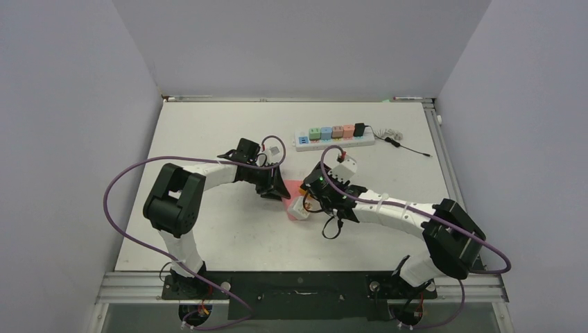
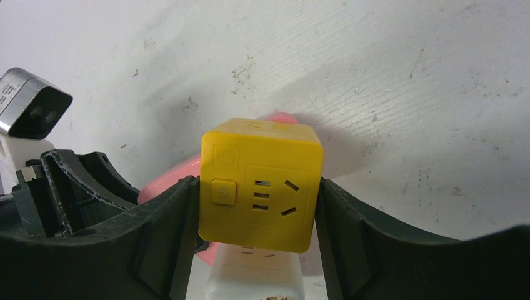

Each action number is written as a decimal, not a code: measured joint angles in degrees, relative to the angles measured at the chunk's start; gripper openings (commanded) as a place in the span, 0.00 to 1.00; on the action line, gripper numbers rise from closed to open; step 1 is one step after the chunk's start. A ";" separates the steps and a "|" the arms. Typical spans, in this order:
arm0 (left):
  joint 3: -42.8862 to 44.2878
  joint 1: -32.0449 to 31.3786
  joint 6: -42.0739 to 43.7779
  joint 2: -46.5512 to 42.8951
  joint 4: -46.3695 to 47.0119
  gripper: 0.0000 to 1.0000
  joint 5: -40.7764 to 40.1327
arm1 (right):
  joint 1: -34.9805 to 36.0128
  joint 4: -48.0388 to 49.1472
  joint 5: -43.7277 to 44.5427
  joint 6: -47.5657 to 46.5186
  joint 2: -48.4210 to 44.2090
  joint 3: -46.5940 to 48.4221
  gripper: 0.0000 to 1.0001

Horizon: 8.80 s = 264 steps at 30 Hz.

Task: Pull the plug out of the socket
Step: Remove the plug from the socket, then place the plug at the center of the board, then remove the plug from the socket.

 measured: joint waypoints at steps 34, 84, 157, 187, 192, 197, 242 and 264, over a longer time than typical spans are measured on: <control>0.28 0.68 -0.76 0.00 -2.86 0.00 -0.81 | -1.38 4.83 -1.44 0.22 0.04 -2.60 0.05; 0.70 0.04 0.02 -0.81 -2.47 0.00 -3.50 | 2.47 -5.03 5.73 -1.01 3.65 5.73 0.05; -1.05 10.34 6.75 -18.12 -7.41 0.00 -20.35 | -44.11 -18.58 -13.44 -22.73 -18.10 -6.93 1.00; -1.18 11.32 6.29 -14.99 -6.16 0.00 -12.28 | -10.34 23.50 -36.02 -29.51 -7.72 -9.64 0.90; -1.18 11.30 6.34 -14.58 -6.16 0.00 -11.26 | -7.34 27.61 -37.13 -29.40 -1.64 -8.83 0.90; -1.18 11.23 6.51 -14.43 -6.23 0.00 -11.21 | -6.78 29.03 -38.64 -29.29 4.13 -5.14 0.90; -1.25 9.90 6.67 -14.45 -6.01 0.00 -13.64 | -4.68 30.53 -40.06 -20.06 16.94 2.78 0.56; -1.25 8.24 6.75 -12.46 -6.32 0.00 -16.94 | -1.42 21.16 -33.77 -17.70 17.86 6.64 0.05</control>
